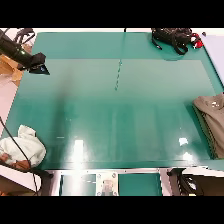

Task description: Fold the shirts.

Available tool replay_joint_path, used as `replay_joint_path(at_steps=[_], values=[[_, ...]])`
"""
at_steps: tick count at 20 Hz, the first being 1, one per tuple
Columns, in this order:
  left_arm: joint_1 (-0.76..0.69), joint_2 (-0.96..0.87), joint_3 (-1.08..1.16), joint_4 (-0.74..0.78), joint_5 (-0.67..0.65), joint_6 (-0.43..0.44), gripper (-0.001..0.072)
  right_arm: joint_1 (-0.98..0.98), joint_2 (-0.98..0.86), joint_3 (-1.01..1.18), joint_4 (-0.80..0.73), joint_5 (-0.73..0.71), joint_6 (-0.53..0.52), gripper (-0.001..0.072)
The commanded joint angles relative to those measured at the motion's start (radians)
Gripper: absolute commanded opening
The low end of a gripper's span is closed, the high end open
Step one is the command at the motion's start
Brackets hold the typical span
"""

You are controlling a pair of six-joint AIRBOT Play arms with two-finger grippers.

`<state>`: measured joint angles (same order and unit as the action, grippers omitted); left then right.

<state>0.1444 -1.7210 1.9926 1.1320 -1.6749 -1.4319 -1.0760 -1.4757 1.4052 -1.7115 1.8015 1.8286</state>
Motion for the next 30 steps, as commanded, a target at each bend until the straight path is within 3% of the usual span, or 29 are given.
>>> replay_joint_path(at_steps=[1, 2, 5, 9, 16, 20, 30], values=[[0.0, 0.001, 0.005, -0.078, 0.026, 0.0, 0.0021, 0.091, -0.018, 0.057, 0.068, -0.039, -0.011, 0.0099], [0.0, 0.006, 0.007, -0.105, 0.032, -0.001, 0.0021, 0.136, -0.018, 0.104, 0.103, -0.062, -0.027, 0.0026], [0.0, 0.048, 0.006, -0.119, 0.046, -0.008, 0.0021, 0.295, -0.013, 0.212, 0.23, -0.145, -0.034, 0.0024], [0.0, 0.168, -0.092, -0.116, 0.04, -0.018, 0.002, 0.522, 0.029, 0.153, 0.381, -0.233, -0.103, 0.0023], [0.0, 0.638, -0.822, -0.116, 0.177, 0.001, 0.002, 0.875, 0.392, -0.456, 0.427, -0.561, -0.139, 0.0023], [0.0, 0.847, -1.14, -0.112, 0.221, 0.0, 0.0021, 1.004, 0.484, -0.602, 0.462, -0.646, -0.14, 0.0024], [0.0, 0.858, -1.183, -0.113, 0.253, 0.0, 0.0022, 1.066, 0.484, -0.602, 0.463, -0.642, -0.139, 0.0024]])
